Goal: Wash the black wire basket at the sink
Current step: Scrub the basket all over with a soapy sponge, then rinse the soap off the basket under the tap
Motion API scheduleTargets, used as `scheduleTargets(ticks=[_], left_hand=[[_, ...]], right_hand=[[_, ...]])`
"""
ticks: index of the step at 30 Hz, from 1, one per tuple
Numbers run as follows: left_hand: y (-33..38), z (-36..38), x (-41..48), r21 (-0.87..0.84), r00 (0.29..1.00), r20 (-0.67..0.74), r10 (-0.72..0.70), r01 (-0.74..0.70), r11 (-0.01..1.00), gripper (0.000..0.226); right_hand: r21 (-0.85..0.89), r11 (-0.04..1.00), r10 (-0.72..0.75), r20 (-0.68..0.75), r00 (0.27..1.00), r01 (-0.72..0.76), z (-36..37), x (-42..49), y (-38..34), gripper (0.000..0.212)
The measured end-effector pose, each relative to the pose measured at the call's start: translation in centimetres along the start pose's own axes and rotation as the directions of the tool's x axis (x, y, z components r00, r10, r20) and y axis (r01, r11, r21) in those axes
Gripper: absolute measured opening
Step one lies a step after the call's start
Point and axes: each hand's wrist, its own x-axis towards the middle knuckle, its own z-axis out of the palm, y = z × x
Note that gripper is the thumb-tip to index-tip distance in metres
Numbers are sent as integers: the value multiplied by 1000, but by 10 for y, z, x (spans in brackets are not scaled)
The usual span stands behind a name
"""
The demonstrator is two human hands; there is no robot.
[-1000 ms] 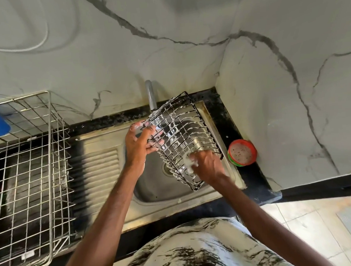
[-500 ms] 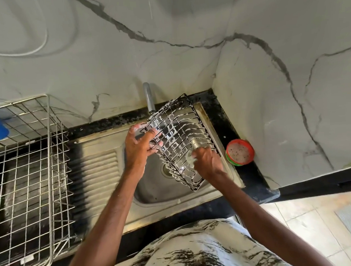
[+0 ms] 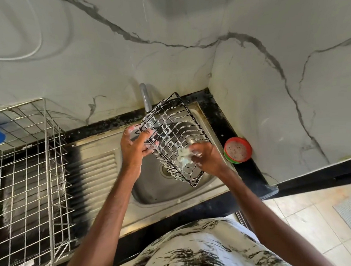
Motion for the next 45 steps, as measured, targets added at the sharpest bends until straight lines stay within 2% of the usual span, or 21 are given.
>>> scheduleTargets(ticks=[3,4,8,11,13,14,15,16,17,19,20,23,26,28,30,34,38,41,45], left_hand=[[0,1,0,-7,1000,2,-12,12,1000,40],[-1,2,0,-9,1000,6,-17,17,1000,38],[-9,5,0,1,999,10,-52,52,999,32],[-14,8,1,22,998,9,-60,60,998,27],[-17,10,3,39,998,8,-62,62,997,28],[-18,12,4,50,998,7,-64,64,997,30],[-19,14,5,61,998,10,-65,64,996,34],[-19,17,5,66,998,18,-65,63,996,39],[-19,20,5,65,997,26,-67,66,996,48],[-18,28,4,61,995,40,-87,84,995,65],[-18,31,4,56,995,45,-91,89,994,67],[-20,38,5,39,995,38,-91,89,995,56],[-22,39,8,55,996,23,-91,90,994,58],[-25,38,11,63,995,11,-96,95,994,61],[-26,36,12,81,996,6,-92,91,993,64],[-28,31,12,93,995,-4,-101,101,990,56],[-33,26,15,92,993,-10,-119,119,989,51],[-36,22,17,90,993,-17,-119,120,989,58],[-40,15,19,88,992,-31,-118,121,989,65]], right_hand=[[200,979,-9,-108,994,31,-21,-6,-19,33],[217,975,-3,-153,988,37,-23,-7,-21,35],[62,998,8,-233,972,7,-17,-11,-7,33],[263,960,144,-162,976,-97,-23,-12,-1,26],[481,873,137,-87,987,-79,-34,-15,5,14],[578,815,108,-84,991,-40,-40,-18,8,16],[635,772,90,-94,991,-10,-47,-21,13,30],[660,751,110,-101,989,-16,-54,-22,17,38],[663,748,163,-133,978,-35,-61,-21,20,36],[622,780,264,-223,938,-72,-77,-18,27,25],[572,816,292,-284,913,-83,-86,-17,30,26],[455,882,340,-441,830,-120,-107,-12,46,19],[260,939,334,-533,778,-226,-111,-6,67,13],[110,941,328,-523,787,-319,-106,-1,85,15],[34,913,373,-476,797,-407,-97,5,105,20],[-11,872,449,-379,809,-489,-80,11,127,29],[-83,820,495,-392,775,-566,-66,22,149,27],[-109,787,510,-437,741,-607,-57,30,154,33],[-115,779,521,-428,739,-616,-53,37,142,37]])
